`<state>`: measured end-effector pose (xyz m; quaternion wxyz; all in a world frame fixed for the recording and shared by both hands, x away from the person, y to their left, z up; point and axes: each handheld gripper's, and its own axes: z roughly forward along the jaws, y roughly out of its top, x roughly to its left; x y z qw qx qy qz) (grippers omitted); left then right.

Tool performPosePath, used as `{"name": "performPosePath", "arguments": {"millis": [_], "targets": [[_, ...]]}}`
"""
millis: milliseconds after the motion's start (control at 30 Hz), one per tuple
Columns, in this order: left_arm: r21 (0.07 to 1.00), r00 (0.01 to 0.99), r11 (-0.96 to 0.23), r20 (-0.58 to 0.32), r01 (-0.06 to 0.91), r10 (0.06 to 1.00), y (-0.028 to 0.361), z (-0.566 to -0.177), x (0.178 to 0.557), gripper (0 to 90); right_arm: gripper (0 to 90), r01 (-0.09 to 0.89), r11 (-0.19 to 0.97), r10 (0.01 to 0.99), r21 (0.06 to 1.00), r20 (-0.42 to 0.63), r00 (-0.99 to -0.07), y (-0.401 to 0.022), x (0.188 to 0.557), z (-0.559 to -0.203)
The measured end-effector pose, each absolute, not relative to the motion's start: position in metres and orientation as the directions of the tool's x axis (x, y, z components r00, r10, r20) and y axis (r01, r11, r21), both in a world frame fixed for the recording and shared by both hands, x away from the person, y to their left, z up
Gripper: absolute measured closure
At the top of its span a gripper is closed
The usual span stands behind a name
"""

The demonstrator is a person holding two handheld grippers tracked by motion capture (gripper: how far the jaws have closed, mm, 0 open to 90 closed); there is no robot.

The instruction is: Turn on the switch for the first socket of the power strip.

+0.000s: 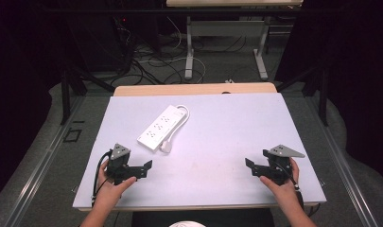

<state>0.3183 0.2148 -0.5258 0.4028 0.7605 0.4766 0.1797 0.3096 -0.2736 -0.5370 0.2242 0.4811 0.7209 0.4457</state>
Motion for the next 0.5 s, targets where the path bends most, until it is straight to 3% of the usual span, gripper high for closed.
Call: {"name": "performPosePath", "arguments": {"millis": [500], "targets": [[0.783,0.504,-0.249,-0.093,0.569,0.859,0.206,-0.501,0.329,10.1,17.5,0.491,0.123,0.9,0.862,0.112,-0.422,-0.275,0.308,-0.537]]}}
